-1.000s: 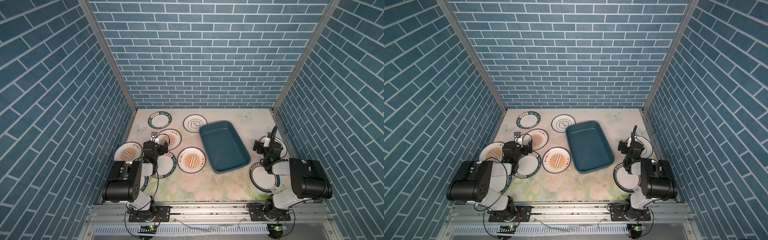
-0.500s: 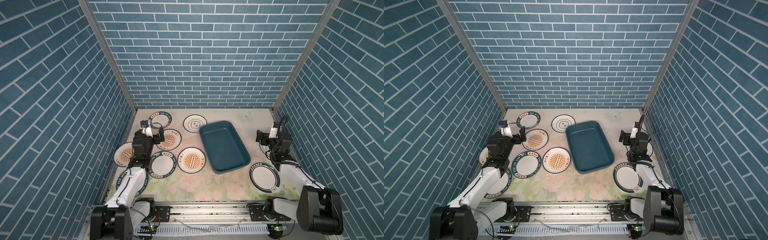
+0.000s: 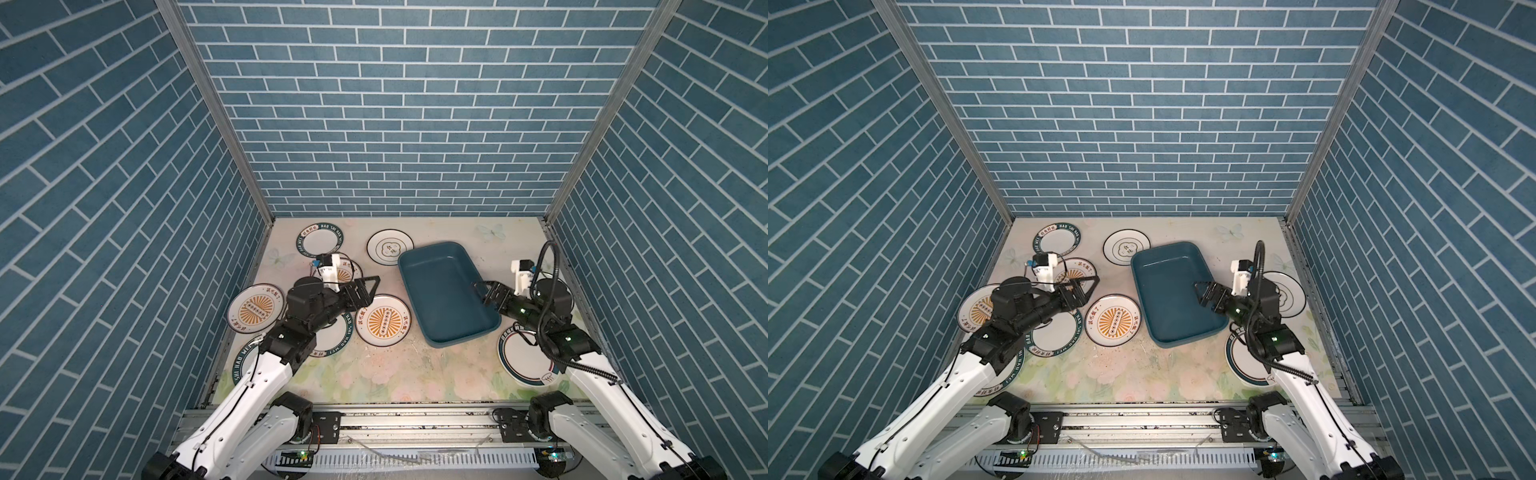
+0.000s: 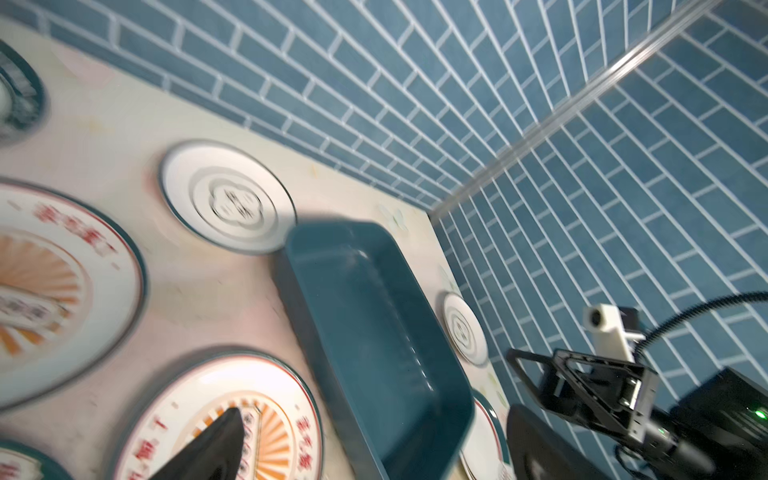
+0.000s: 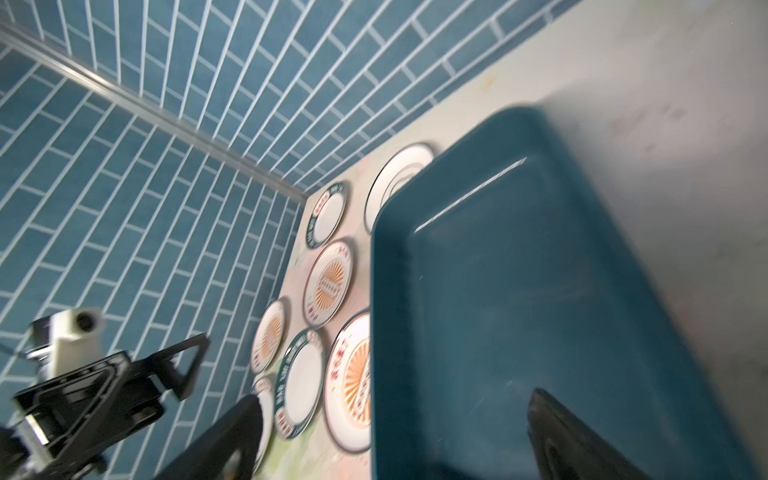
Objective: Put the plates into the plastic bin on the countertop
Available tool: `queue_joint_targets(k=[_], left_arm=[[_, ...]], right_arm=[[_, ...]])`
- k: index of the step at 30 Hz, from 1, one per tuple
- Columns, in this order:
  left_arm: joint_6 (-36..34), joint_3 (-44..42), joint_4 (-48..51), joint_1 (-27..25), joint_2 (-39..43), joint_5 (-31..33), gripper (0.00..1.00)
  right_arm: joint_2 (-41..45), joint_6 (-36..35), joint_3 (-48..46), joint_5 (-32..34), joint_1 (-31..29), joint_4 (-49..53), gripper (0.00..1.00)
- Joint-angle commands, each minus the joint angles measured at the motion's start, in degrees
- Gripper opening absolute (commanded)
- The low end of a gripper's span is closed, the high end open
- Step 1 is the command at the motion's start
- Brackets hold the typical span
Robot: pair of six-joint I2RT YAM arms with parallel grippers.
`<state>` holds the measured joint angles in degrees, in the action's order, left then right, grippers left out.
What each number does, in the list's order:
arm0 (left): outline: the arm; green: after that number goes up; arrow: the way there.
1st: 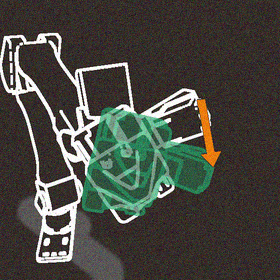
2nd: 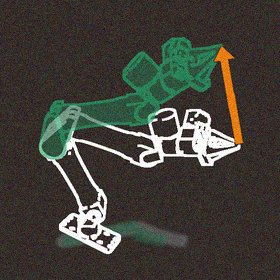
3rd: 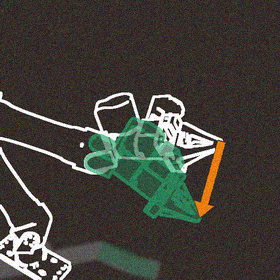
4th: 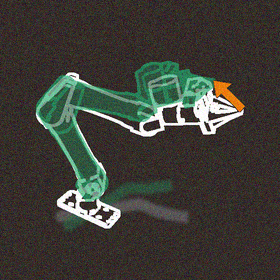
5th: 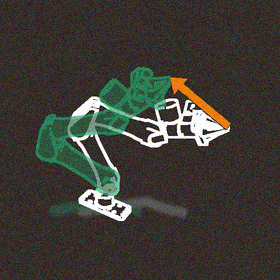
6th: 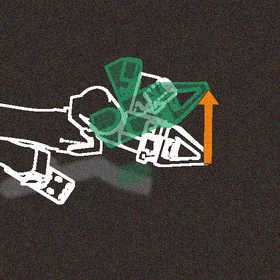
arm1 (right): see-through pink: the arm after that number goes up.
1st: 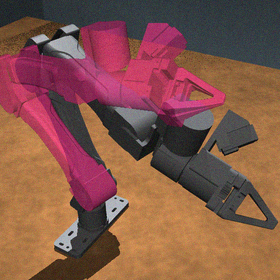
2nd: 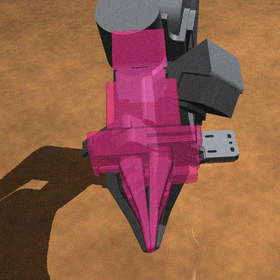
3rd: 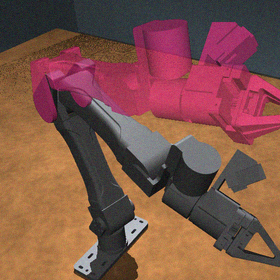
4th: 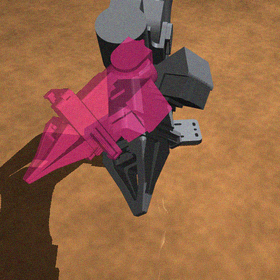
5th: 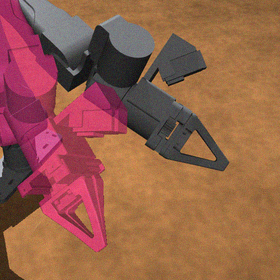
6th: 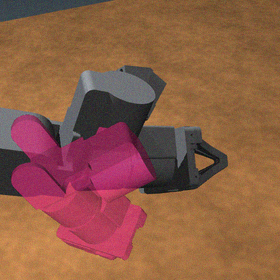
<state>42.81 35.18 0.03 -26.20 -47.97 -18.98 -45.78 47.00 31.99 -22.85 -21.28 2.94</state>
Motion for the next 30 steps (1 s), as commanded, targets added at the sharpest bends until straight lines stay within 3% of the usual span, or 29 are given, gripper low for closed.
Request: queue_joint_targets(k=[1,5,9,12,15,18,24,28,30], left_arm=[[10.22,-3.44,-1.26,-8.38,2.1,3.51,1.0],[15.03,-6.15,-3.23,-17.35,2.81,11.87,0.99],[16.8,-6.37,-4.5,-23.07,2.1,17.47,1.0],[17.16,-5.99,-5.48,-23.63,1.83,18.02,1.0],[19.76,-5.9,-2.12,-23.55,1.81,19.06,1.0],[19.07,-7.6,-4.71,-23.55,2.13,19.52,1.0],[18.41,-3.17,16.51,-23.37,5.49,32.04,1.0],[22.51,-1.11,32.24,-22.43,10.36,40.9,1.0],[22.95,-1.58,35.5,-21.97,14.58,43.28,1.0]], right_arm=[[1.59,10.35,-1.07,5.05,-7.48,-1.5,0.99],[-1.7,13.38,-1.88,13.08,-18.25,-7.13,0.99],[-8.5,14.38,-1.0,17.49,-26.46,-13.95,0.99],[-9.54,11.66,-0.18,17.32,-26.39,-18.26,0.99],[-7.98,11.17,1.87,21.41,-26.3,-10.57,0.99],[-6.46,7.87,1.56,19.63,-25.31,-12.07,0.99],[-6.05,3.91,3.52,24.07,-25.35,-8.82,0.99],[-7.46,-0.75,5.31,24.18,-25.21,-8.06,0.99],[-8.88,-3.4,7.41,24.09,-25.17,-6.43,0.99]])
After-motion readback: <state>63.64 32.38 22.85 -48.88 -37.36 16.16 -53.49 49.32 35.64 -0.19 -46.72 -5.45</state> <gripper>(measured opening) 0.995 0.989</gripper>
